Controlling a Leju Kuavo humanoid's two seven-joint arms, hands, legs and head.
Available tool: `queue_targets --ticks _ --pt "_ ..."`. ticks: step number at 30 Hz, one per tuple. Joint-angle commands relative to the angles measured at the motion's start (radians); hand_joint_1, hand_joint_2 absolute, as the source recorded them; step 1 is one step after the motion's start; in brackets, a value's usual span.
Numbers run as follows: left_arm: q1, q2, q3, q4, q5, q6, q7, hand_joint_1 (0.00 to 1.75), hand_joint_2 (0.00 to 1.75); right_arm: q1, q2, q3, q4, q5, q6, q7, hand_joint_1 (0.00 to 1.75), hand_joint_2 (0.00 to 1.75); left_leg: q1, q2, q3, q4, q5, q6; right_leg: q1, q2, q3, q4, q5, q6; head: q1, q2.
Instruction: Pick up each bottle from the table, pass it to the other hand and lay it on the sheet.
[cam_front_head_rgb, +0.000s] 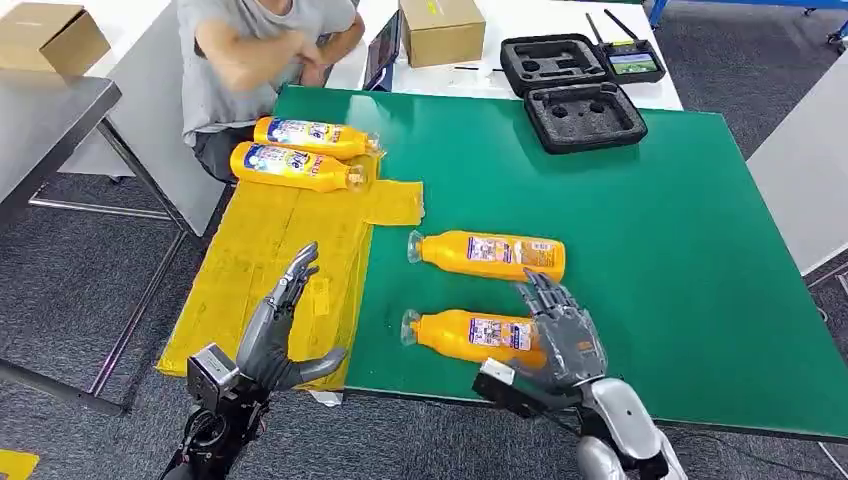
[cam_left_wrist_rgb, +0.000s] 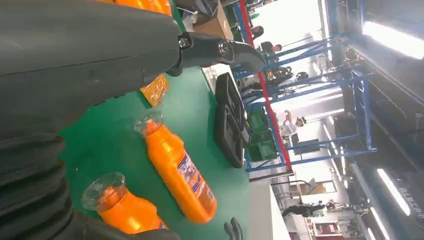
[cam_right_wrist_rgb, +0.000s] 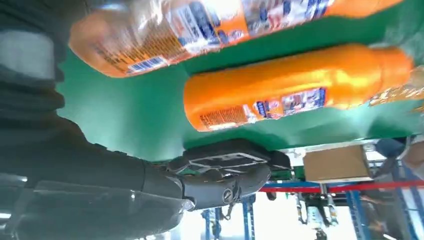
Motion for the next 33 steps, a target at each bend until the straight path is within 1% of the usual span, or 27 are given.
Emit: queue_targets --ticks 1,2,3,6,7,8,11,12,14,15,16,17,18,21,22,23,25,26,27,28,29,30,31,32,33 --pt "-0.018 -0.01 0.002 0.067 -0.003 0.003 0.002 0.0 1.75 -0.079 0.015 -0.063 0.217 -0.059 -0.004 -0.03 0.0 1.75 0.0 0.001 0.005 -0.001 -0.001 0.001 0.001 0.0 0.005 -0.002 -0.001 -0.001 0.0 0.0" --pt "-0.019 -0.009 0.001 0.068 -0.003 0.002 0.002 0.0 1.75 -0.082 0.013 -0.062 0.233 -0.059 -0.003 -0.03 0.0 1.75 0.001 0.001 0.01 0.0 -0.004 0.001 0.002 0.0 0.011 -0.003 -0.003 -0.003 0.0 0.0" --pt "-0.021 -0.008 0.0 0.069 -0.003 0.001 0.002 0.0 1.75 -0.086 0.018 -0.069 0.25 -0.081 0.011 -0.036 0.0 1.75 0.0 0.001 0.005 -0.001 -0.001 0.001 0.001 0.0 0.005 -0.002 -0.001 -0.001 0.0 0.0" --pt "-0.027 -0.01 -0.001 0.075 -0.003 -0.003 0.002 0.0 1.75 -0.11 0.016 -0.068 0.311 -0.087 0.027 -0.031 0.0 1.75 0.0 0.001 0.007 -0.001 -0.002 0.001 0.001 0.0 0.008 -0.002 -0.001 -0.002 0.0 0.0" --pt "-0.028 -0.011 -0.001 0.077 -0.003 -0.003 0.003 0.0 1.75 -0.116 0.02 -0.071 0.324 -0.088 0.029 -0.03 0.0 1.75 0.0 0.001 0.005 -0.001 -0.001 0.001 0.001 0.0 0.006 -0.002 -0.001 -0.002 0.0 0.0" --pt "-0.031 -0.011 -0.001 0.079 -0.003 -0.004 0.003 0.0 1.75 -0.121 0.027 -0.077 0.337 -0.093 0.033 -0.028 0.0 1.75 0.001 0.001 0.008 -0.001 -0.002 0.001 0.001 0.0 0.008 -0.002 -0.002 -0.002 0.0 0.0" --pt "-0.039 -0.013 -0.002 0.092 -0.004 -0.005 0.005 0.0 1.75 -0.131 0.044 -0.082 0.371 -0.097 0.041 -0.031 0.0 1.75 0.0 0.0 0.005 -0.001 -0.001 0.001 0.001 0.0 0.006 -0.002 -0.001 -0.002 0.0 0.0" --pt "-0.042 -0.012 -0.004 0.095 -0.004 -0.005 0.005 0.0 1.75 -0.13 0.048 -0.084 0.375 -0.098 0.041 -0.034 0.0 1.75 0.001 0.001 0.007 -0.001 -0.002 0.001 0.001 0.0 0.007 -0.002 -0.001 -0.002 0.0 0.0" --pt "-0.046 -0.009 -0.008 0.098 -0.006 -0.006 0.005 0.0 1.75 -0.128 0.051 -0.083 0.378 -0.099 0.043 -0.04 0.0 1.75 0.0 0.0 0.004 -0.001 -0.001 0.001 0.001 0.0 0.004 -0.002 0.0 -0.001 0.0 0.0" --pt "-0.046 -0.009 -0.008 0.098 -0.006 -0.006 0.005 0.0 1.75 -0.128 0.051 -0.083 0.378 -0.099 0.043 -0.04 0.0 1.75 0.001 0.001 0.006 -0.001 -0.002 0.001 0.001 0.0 0.007 -0.002 -0.001 -0.002 0.0 0.0" --pt "-0.046 -0.009 -0.008 0.098 -0.006 -0.006 0.005 0.0 1.75 -0.128 0.051 -0.083 0.378 -0.099 0.043 -0.04 0.0 1.75 0.0 0.0 0.004 -0.001 -0.001 0.001 0.001 0.0 0.004 -0.001 -0.001 -0.001 0.0 0.0" --pt "-0.047 -0.007 -0.011 0.098 -0.006 -0.007 0.005 0.0 1.75 -0.128 0.053 -0.081 0.38 -0.1 0.045 -0.044 0.0 1.75 0.001 0.0 0.007 -0.001 -0.002 0.001 0.001 -0.001 0.007 -0.002 -0.002 -0.002 0.0 0.0" --pt "-0.047 -0.007 -0.012 0.098 -0.007 -0.005 0.005 0.0 1.75 -0.13 0.054 -0.079 0.383 -0.102 0.046 -0.05 0.0 1.75 0.0 0.0 0.005 -0.001 -0.001 0.001 0.001 0.0 0.005 -0.002 -0.001 -0.002 0.0 0.0" --pt "-0.051 -0.005 -0.017 0.103 -0.01 -0.002 0.005 0.0 1.75 -0.142 0.058 -0.073 0.407 -0.119 0.059 -0.068 0.0 1.75 0.001 0.001 0.006 -0.001 -0.002 0.001 0.001 0.0 0.007 -0.002 -0.001 -0.002 0.0 0.0" --pt "-0.051 -0.005 -0.017 0.103 -0.01 -0.002 0.005 0.0 1.75 -0.142 0.058 -0.073 0.407 -0.119 0.059 -0.068 0.0 1.75 0.0 0.0 0.005 -0.001 -0.001 0.001 0.001 -0.001 0.005 -0.001 -0.001 -0.002 0.0 0.0" --pt "-0.05 -0.005 -0.017 0.104 -0.01 -0.002 0.004 0.0 1.75 -0.141 0.056 -0.073 0.409 -0.119 0.059 -0.068 0.0 1.75 0.0 0.0 0.007 -0.001 -0.002 0.001 0.001 -0.001 0.007 -0.001 -0.002 -0.002 0.0 0.0" --pt "-0.054 -0.007 -0.018 0.114 -0.011 -0.001 0.004 0.0 1.75 -0.146 0.054 -0.074 0.429 -0.122 0.062 -0.068 0.0 1.75 0.0 0.0 0.004 -0.001 -0.001 0.001 0.001 -0.001 0.004 -0.002 -0.001 -0.001 0.0 0.0" --pt "-0.055 -0.007 -0.018 0.114 -0.011 -0.001 0.004 0.0 1.75 -0.143 0.052 -0.076 0.431 -0.124 0.061 -0.069 0.0 1.75 0.001 0.0 0.006 -0.001 -0.002 0.001 0.001 -0.001 0.007 -0.002 -0.001 -0.002 0.0 0.0" --pt "-0.064 -0.005 -0.022 0.128 -0.012 -0.002 0.002 0.0 1.75 -0.142 0.048 -0.081 0.437 -0.149 0.077 -0.079 0.0 1.75 0.0 -0.001 0.004 -0.001 -0.001 0.001 0.001 -0.001 0.005 -0.002 -0.001 -0.001 0.0 0.0" --pt "-0.065 -0.006 -0.022 0.129 -0.012 -0.002 0.002 0.0 1.75 -0.141 0.045 -0.083 0.437 -0.151 0.078 -0.08 0.0 1.75 0.001 -0.002 0.007 -0.001 -0.002 0.001 0.001 -0.002 0.008 -0.002 -0.002 -0.002 0.0 0.0" --pt "-0.065 -0.006 -0.022 0.129 -0.012 -0.002 0.002 0.0 1.75 -0.141 0.045 -0.083 0.437 -0.151 0.078 -0.08 0.0 1.75 0.0 -0.001 0.006 -0.001 -0.001 0.001 0.001 -0.002 0.006 -0.002 -0.001 -0.002 0.0 0.0" --pt "-0.071 -0.004 -0.027 0.134 -0.011 -0.002 0.002 0.0 1.75 -0.139 0.042 -0.086 0.438 -0.177 0.091 -0.095 0.35 1.75 0.001 -0.001 0.007 -0.001 -0.002 0.001 0.002 -0.002 0.008 -0.002 -0.002 -0.002 0.0 0.0" --pt "-0.072 -0.003 -0.029 0.137 -0.009 0.002 0.002 0.0 1.75 -0.14 0.038 -0.084 0.439 -0.18 0.097 -0.096 1.75 1.75 0.0 -0.001 0.006 -0.001 -0.001 0.001 0.001 -0.002 0.006 -0.002 -0.001 -0.002 0.0 0.0" --pt "-0.076 0.001 -0.035 0.139 -0.006 0.005 0.002 0.0 1.75 -0.143 0.033 -0.082 0.444 -0.186 0.106 -0.098 1.75 1.75 0.0 -0.001 0.004 -0.001 0.0 0.0 0.001 -0.002 0.004 -0.001 -0.001 -0.001 0.0 0.0" --pt "-0.076 0.002 -0.038 0.139 -0.005 0.006 0.002 0.0 1.75 -0.144 0.032 -0.083 0.446 -0.187 0.108 -0.098 1.75 1.75 0.001 -0.002 0.007 -0.001 -0.001 0.001 0.001 -0.003 0.007 -0.002 -0.002 -0.002 0.0 0.0"
